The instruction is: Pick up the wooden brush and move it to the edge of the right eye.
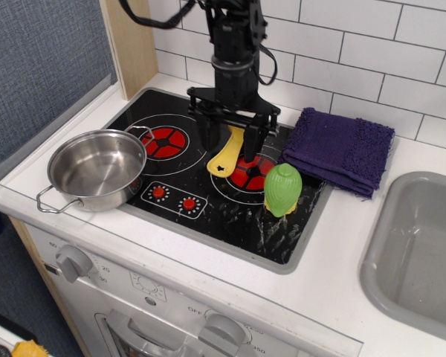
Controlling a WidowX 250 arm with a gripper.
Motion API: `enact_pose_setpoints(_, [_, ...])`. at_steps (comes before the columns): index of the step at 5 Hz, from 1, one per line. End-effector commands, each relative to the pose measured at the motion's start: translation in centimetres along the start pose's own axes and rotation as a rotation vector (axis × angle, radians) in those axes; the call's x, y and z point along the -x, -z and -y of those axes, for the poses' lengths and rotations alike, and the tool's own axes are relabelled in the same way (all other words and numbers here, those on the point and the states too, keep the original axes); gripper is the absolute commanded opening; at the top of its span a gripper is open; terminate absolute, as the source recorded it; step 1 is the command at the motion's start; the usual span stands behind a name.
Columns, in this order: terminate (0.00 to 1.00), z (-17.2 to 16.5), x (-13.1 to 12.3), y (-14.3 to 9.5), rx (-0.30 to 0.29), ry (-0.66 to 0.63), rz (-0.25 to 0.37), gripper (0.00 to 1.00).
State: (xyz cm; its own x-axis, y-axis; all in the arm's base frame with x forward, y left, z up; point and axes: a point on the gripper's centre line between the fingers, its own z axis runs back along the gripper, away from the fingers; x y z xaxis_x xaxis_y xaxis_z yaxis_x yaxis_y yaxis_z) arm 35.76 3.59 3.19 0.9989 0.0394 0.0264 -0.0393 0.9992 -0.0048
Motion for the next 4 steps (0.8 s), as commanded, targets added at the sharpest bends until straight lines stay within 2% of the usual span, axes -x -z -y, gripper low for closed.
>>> enact_pose_setpoints(1, [0.00,-1.20,1.49,-8.18,0.039,0.030,0.118,1.00])
enact_pose_setpoints(3, [0.00,-1.20,1.49,-8.18,0.039,0.030,0.118,1.00])
enact_pose_setpoints(4, [1.00,-1.20,1.49,-8.18,0.039,0.030,0.118,1.00])
